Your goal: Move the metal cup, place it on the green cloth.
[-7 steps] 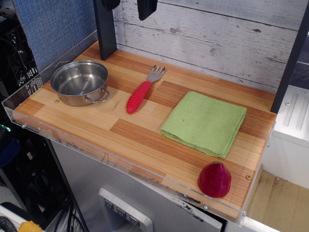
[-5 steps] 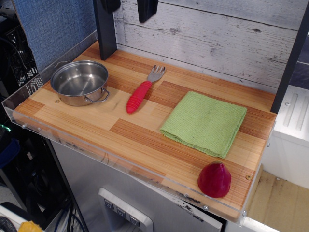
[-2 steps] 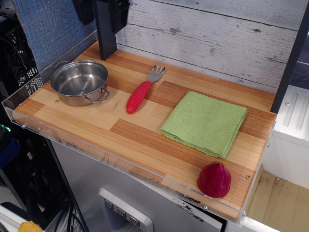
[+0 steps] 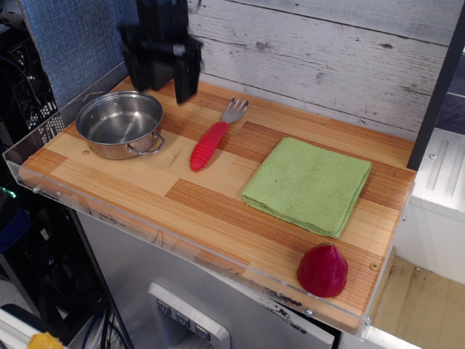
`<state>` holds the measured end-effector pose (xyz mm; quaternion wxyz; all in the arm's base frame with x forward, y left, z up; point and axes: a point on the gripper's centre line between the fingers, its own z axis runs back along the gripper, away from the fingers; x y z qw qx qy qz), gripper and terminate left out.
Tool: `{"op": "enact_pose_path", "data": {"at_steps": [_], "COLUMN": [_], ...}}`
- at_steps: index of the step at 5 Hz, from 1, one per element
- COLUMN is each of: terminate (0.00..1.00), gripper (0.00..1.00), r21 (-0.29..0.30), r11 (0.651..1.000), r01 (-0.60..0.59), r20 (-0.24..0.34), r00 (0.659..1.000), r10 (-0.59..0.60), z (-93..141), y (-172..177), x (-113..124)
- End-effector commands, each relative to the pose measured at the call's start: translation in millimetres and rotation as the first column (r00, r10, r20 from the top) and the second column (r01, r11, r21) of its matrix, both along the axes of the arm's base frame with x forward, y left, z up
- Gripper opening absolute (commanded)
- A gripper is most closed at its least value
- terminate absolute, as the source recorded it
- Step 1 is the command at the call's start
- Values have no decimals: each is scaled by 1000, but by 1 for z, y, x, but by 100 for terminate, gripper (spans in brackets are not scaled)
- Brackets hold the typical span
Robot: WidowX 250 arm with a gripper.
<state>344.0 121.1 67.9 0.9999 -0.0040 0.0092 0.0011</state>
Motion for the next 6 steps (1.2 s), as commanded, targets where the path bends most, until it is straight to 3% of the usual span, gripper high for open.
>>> {"op": "enact_pose_path", "data": {"at_steps": [1, 4, 5, 6], "terminate": [0, 0, 0, 0], "gripper": [100, 100, 0, 0], "r21": [20, 27, 48, 37], "r11": [999, 999, 998, 998], "r01": [-30, -46, -39, -52], "r20": [-40, -162, -177, -169], "r00": [999, 986, 983, 984], "r10": [31, 49, 47, 58], "z": [-16, -40, -41, -40], "y": [17, 27, 23, 22], "x": [8, 1, 2, 0]}}
